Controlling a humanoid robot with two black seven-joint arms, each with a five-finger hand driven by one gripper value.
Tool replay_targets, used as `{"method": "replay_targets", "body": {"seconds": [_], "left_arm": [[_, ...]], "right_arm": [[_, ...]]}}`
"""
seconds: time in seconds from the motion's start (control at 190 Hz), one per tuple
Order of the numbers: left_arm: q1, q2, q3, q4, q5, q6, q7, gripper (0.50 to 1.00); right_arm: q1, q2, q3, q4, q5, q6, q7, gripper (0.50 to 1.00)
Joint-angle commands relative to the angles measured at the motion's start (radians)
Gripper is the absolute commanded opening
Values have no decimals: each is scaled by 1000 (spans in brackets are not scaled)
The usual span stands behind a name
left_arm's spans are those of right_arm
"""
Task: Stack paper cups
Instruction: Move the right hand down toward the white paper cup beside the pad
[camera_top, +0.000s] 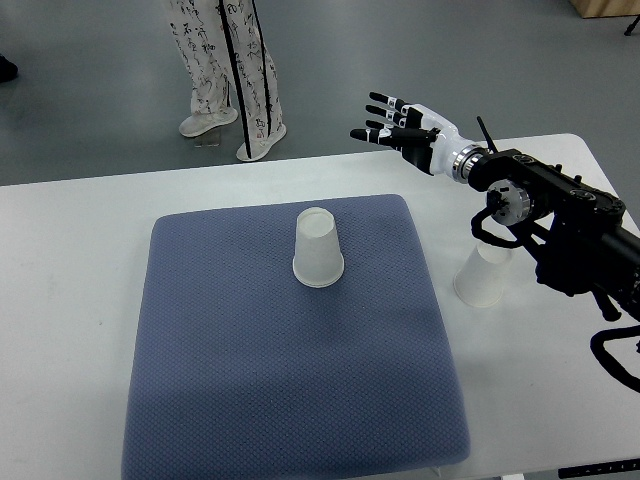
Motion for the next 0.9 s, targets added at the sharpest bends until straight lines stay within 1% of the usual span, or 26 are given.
{"method": "replay_targets", "body": {"seconds": [0.0, 0.337, 0.501, 0.622, 0.78, 0.896], "left_arm": [[-1, 0, 1, 0, 0, 0, 2, 1000], [-1, 0, 0, 0, 0, 0, 7, 1000], [-1, 0, 1, -1, 0, 0, 7, 1000], [-1, 0, 0, -1, 0, 0, 7, 1000], [-1, 0, 1, -1, 0, 0, 7, 1000], [-1, 0, 1, -1, 0, 0, 7, 1000]], "right_arm": [[0, 1, 2, 1, 0, 0, 0, 973], [1, -20, 3, 1, 6, 6, 5, 973], [1, -43, 3, 1, 6, 75, 5, 973], [3, -66, -2, 1, -5, 104, 3, 973], [10, -144, -21, 1, -14, 189, 2, 973], [21, -198, -67, 5, -49, 222, 2, 973]]}}
